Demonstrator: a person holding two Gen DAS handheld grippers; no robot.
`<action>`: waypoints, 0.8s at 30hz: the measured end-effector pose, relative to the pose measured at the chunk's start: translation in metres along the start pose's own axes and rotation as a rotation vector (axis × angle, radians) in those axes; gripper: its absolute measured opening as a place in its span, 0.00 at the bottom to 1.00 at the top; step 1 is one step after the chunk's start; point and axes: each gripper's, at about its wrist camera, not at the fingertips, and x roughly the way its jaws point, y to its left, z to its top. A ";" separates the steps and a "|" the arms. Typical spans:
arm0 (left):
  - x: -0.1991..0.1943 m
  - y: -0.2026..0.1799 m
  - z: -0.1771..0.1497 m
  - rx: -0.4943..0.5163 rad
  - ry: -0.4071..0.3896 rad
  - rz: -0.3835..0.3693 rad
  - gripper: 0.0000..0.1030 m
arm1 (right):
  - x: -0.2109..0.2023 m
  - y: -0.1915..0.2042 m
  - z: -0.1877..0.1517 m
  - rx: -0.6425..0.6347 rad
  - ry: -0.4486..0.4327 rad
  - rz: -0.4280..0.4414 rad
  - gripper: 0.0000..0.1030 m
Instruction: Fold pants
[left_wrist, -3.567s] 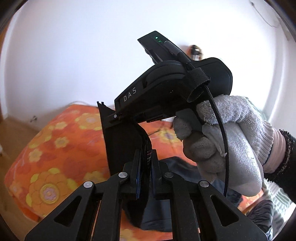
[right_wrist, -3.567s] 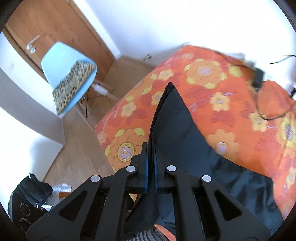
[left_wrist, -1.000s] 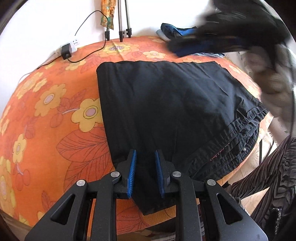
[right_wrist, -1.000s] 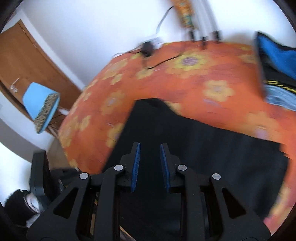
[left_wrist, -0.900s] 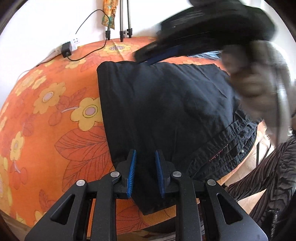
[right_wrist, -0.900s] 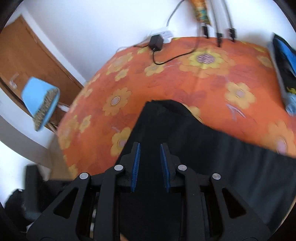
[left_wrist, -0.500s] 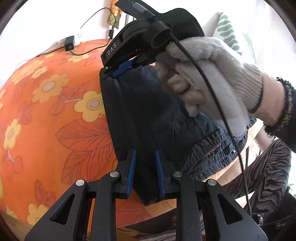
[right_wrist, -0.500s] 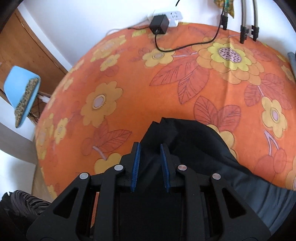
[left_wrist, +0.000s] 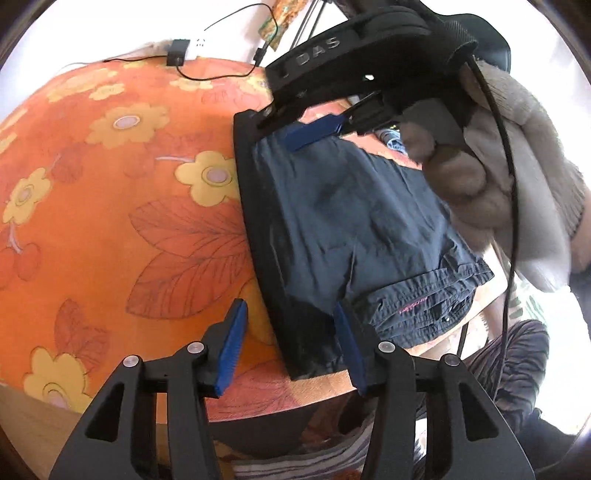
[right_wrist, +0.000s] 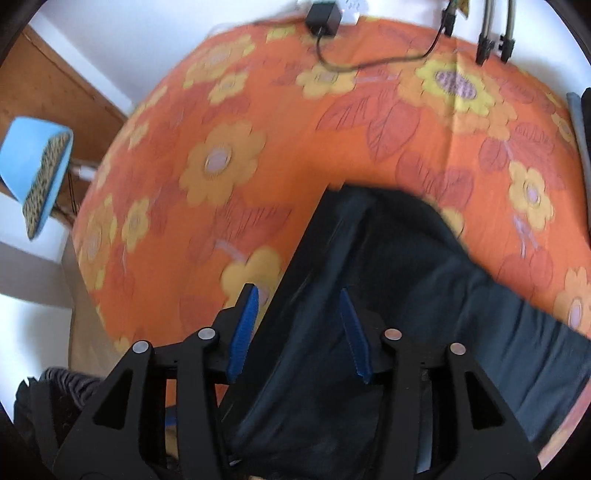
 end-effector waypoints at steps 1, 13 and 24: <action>0.001 0.000 0.002 -0.001 0.002 -0.003 0.46 | 0.002 0.004 -0.001 -0.001 0.016 -0.017 0.48; 0.003 -0.003 0.013 -0.037 -0.016 -0.042 0.46 | 0.040 0.039 0.000 -0.049 0.135 -0.219 0.48; -0.004 -0.005 0.009 -0.016 -0.027 -0.051 0.46 | 0.052 0.056 0.004 -0.085 0.174 -0.296 0.21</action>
